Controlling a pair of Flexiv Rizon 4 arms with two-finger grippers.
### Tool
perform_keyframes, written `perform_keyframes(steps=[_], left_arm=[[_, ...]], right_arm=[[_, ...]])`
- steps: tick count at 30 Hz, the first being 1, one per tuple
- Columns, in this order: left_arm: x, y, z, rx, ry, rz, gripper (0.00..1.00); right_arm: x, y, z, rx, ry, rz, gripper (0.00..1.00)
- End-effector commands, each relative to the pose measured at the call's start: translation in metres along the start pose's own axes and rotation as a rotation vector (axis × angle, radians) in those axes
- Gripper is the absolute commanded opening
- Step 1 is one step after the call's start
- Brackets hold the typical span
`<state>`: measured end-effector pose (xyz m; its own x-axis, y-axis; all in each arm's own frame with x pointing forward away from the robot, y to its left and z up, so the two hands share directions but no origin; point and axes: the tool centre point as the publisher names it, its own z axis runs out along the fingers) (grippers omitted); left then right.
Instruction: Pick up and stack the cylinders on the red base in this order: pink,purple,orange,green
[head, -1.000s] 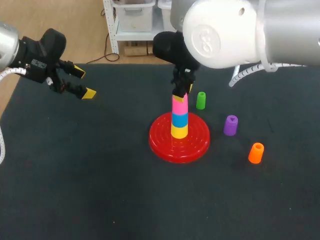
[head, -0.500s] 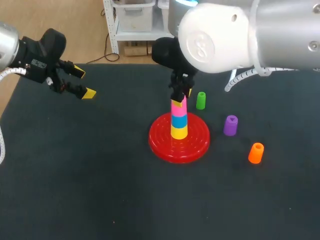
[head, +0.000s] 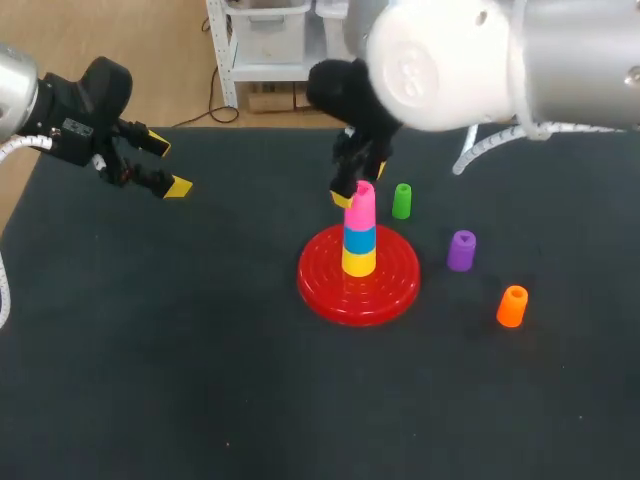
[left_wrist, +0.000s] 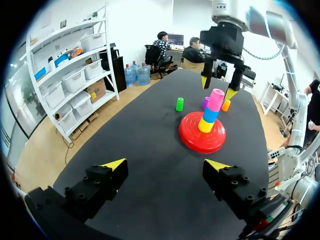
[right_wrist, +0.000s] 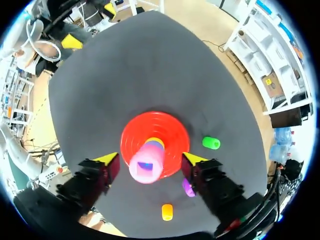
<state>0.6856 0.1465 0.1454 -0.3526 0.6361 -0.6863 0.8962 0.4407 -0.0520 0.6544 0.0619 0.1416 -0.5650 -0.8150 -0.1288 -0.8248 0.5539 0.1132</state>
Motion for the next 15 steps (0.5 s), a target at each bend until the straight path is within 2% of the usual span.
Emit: perform_keyframes(steps=[1,8,15], left_arm=[[0.001,0.000,0.000,-0.001,-0.006,0.002,1.00],[0.001,0.000,0.000,-0.001,-0.006,0.002,1.00],[0.001,0.000,0.000,-0.001,-0.006,0.002,1.00]], right_arm=[[0.019,-0.001,-0.019,0.005,-0.064,0.020,1.00],[0.045,-0.021,-0.036,0.029,-0.117,0.109,1.00],[0.084,-0.043,-0.029,0.051,-0.145,0.232,1.00]])
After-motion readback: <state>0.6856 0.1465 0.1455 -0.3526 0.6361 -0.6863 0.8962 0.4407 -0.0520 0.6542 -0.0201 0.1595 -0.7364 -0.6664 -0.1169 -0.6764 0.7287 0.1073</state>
